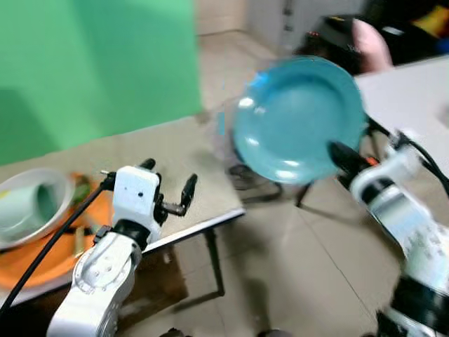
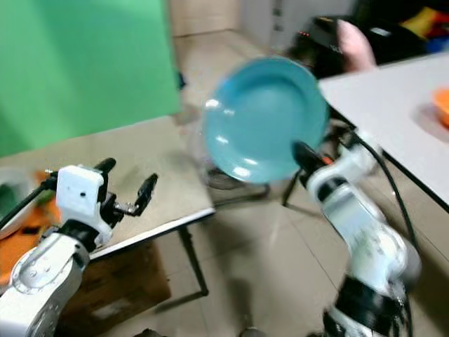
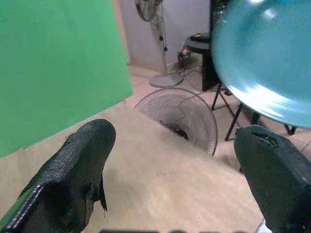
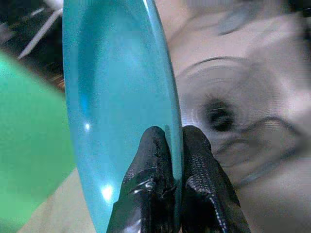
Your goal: Setting the table
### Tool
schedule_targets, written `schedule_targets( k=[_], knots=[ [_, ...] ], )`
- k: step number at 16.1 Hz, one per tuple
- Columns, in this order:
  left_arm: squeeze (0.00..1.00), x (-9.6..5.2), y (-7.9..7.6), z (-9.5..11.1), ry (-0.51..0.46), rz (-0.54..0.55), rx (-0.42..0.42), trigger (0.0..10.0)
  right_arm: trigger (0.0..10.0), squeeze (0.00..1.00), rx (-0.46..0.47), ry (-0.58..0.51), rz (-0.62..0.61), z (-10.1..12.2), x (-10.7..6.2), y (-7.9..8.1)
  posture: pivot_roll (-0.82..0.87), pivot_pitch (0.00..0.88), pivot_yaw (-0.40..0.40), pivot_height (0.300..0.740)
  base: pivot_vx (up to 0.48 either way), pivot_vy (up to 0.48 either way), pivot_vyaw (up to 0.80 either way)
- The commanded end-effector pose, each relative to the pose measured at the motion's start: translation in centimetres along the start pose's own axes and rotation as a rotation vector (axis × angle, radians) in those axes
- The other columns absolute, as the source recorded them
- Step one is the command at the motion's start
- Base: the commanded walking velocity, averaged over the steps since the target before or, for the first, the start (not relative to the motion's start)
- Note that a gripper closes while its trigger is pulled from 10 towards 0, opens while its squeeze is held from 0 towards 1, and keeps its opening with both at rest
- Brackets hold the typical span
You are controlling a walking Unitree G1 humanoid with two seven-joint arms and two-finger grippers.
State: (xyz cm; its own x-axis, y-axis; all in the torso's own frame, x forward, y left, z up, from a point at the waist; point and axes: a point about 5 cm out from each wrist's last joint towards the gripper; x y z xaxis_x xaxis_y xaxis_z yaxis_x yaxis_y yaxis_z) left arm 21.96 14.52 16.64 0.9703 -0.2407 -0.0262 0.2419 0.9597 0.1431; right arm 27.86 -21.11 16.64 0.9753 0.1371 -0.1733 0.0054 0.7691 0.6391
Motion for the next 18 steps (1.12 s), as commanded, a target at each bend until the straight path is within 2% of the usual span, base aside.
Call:
schedule_targets(
  k=[1, 3, 6, 11, 13, 18],
  knots=[
    [0.0, 0.1, 0.3, 0.0, -0.004, 0.03, 0.011, 10.0, 10.0, 0.0, -0.003, -0.071, 0.036, 1.1, -0.3, 0.9, -0.08, 0.0, 0.066, 0.74, 0.0, 0.0, -0.79],
    [0.0, 0.2, 0.1, -0.1, -0.019, 0.036, 0.02, 10.0, 10.0, 0.0, -0.014, -0.081, -0.015, 0.8, -0.6, 0.4, -0.09, 0.0, 0.074, 0.74, 0.0, 0.0, -0.79],
    [0.0, -0.1, -0.4, -0.6, -0.011, 0.036, 0.023, 10.0, 10.0, 0.0, -0.022, -0.067, -0.036, 0.4, -0.6, 0.6, -0.09, 0.0, 0.066, 0.74, 0.0, 0.0, -0.79],
    [0.0, -0.6, 0.6, -0.7, -0.005, 0.089, 0.028, 10.0, 10.0, 0.0, -0.095, -0.009, -0.042, -0.8, 0.0, 0.9, -0.07, 0.0, 0.045, 0.74, 0.201, 0.0, -0.79],
    [0.0, -0.6, 0.9, -0.7, -0.004, 0.101, 0.033, 10.0, 10.0, 0.0, -0.097, 0.005, -0.035, -1.0, 0.3, 1.1, -0.06, 0.0, 0.044, 0.74, 0.255, 0.0, -0.78],
    [0.0, -0.8, 2.1, -0.8, -0.004, 0.13, 0.046, 10.0, 10.0, 0.0, -0.122, 0.032, -0.013, -1.6, 1.0, 1.6, -0.06, 0.0, 0.038, 0.74, 0.257, 0.0, 0.0]
  ],
)
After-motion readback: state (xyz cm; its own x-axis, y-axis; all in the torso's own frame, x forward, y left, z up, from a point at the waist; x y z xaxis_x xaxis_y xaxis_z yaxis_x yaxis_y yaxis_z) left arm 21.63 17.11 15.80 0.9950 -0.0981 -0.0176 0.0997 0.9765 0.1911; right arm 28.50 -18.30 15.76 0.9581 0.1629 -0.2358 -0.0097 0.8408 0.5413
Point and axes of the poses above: a point about 5 cm out from each wrist's last joint towards the gripper, its own x axis pointing out of the wrist towards the gripper, its own z axis along the axis of the wrist's last joint, y = z × x
